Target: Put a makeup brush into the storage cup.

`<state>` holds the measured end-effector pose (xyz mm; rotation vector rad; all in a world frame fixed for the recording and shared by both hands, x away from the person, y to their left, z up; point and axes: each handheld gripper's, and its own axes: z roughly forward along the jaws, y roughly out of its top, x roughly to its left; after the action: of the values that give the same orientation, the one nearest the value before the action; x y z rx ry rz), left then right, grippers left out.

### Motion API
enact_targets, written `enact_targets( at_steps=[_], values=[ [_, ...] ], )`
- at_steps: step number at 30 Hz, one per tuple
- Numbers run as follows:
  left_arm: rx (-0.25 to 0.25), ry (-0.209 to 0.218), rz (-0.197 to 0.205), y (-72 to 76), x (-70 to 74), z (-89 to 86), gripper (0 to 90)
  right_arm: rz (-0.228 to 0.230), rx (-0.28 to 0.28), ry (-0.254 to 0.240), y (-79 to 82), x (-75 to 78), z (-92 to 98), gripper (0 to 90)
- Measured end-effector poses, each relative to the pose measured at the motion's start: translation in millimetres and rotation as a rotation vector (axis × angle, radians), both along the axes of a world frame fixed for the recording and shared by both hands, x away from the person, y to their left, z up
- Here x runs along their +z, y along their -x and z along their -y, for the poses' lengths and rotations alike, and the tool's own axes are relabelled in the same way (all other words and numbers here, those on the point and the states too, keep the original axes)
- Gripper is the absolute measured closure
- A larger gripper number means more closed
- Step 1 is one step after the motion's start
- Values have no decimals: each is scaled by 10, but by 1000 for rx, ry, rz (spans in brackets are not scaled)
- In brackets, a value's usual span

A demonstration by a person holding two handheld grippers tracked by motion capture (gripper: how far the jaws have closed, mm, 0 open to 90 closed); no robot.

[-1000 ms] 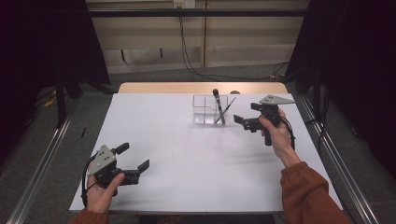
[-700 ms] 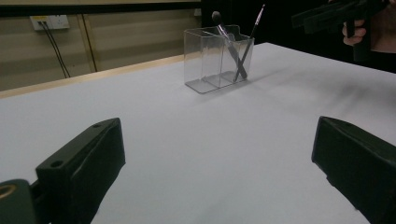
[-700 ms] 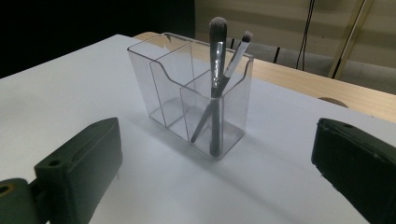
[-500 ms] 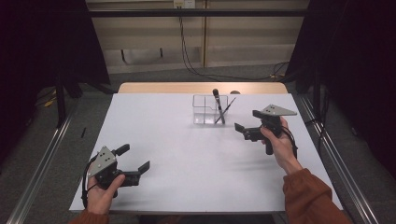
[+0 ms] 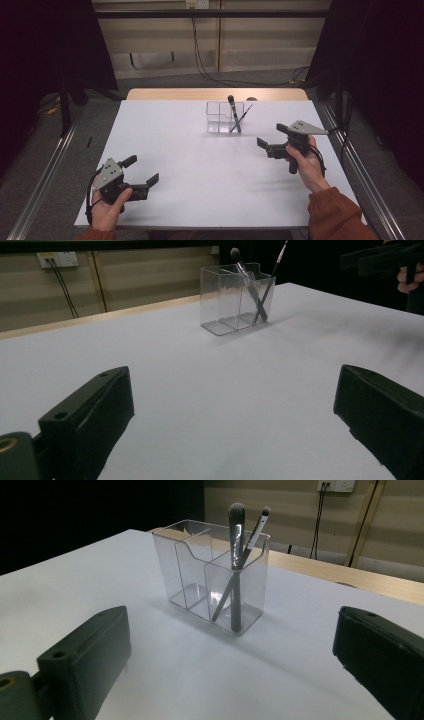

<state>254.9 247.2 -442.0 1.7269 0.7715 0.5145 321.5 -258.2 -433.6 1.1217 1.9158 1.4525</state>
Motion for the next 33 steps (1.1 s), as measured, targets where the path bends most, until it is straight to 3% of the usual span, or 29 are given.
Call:
enact_targets(
  at_steps=[11, 27, 32, 33],
  values=[
    [9, 0, 10, 16, 9, -21, 26, 9, 4, 5, 256, -75, 55, 18],
    [20, 11, 15, 77, 13, -46, 26, 28, -46, -15, 631, -149, 285, 16],
    [22, -9, 21, 90, 23, -60, 26, 39, -68, 1, 750, -183, 324, 16],
    [22, -11, 23, 95, 24, -60, 26, 38, -69, -14, 783, -187, 336, 15]
  ],
)
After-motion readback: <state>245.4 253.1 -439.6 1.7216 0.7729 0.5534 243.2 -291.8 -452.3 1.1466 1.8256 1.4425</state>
